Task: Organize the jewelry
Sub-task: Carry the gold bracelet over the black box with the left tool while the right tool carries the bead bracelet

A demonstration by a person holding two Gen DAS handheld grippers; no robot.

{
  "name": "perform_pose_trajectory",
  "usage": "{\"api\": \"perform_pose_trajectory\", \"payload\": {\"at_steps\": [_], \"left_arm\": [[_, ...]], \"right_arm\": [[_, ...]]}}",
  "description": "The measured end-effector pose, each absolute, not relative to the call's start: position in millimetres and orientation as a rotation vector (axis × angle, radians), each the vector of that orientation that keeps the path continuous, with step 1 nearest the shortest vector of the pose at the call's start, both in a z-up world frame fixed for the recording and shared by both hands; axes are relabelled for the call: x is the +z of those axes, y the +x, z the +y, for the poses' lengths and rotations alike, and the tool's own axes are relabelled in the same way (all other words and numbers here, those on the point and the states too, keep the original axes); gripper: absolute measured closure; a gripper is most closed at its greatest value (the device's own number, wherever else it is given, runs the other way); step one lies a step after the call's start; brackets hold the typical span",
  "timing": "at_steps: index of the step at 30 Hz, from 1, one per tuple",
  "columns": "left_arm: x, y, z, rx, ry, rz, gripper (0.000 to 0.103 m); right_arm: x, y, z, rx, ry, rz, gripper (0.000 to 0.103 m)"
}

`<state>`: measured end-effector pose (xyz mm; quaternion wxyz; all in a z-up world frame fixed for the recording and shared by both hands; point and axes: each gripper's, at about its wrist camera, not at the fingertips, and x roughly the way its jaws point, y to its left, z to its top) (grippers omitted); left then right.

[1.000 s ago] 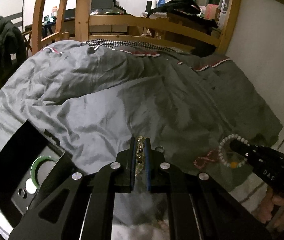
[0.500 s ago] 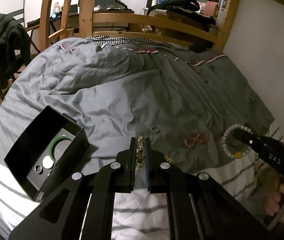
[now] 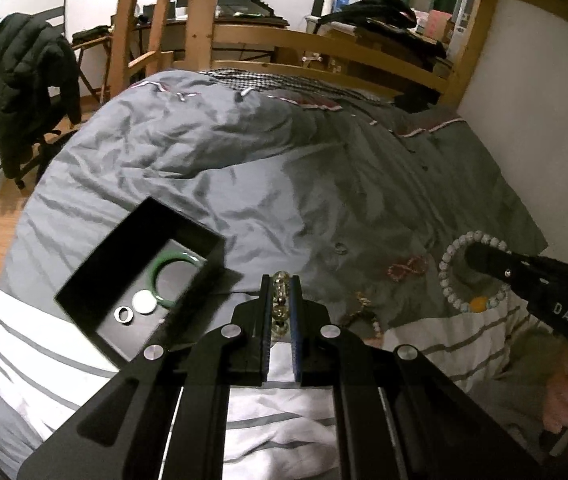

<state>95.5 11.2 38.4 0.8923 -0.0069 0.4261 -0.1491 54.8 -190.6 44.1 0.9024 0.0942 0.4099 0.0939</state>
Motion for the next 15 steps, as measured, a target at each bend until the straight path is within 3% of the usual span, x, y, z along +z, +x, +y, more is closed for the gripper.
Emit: {"api": "perform_pose_trajectory", "payload": {"at_steps": [15], "left_arm": [[36, 124, 97, -0.193, -0.093, 0.912, 0.095]], "right_arm": [[42, 119, -82, 0.298, 0.076, 0.917, 0.094]]}}
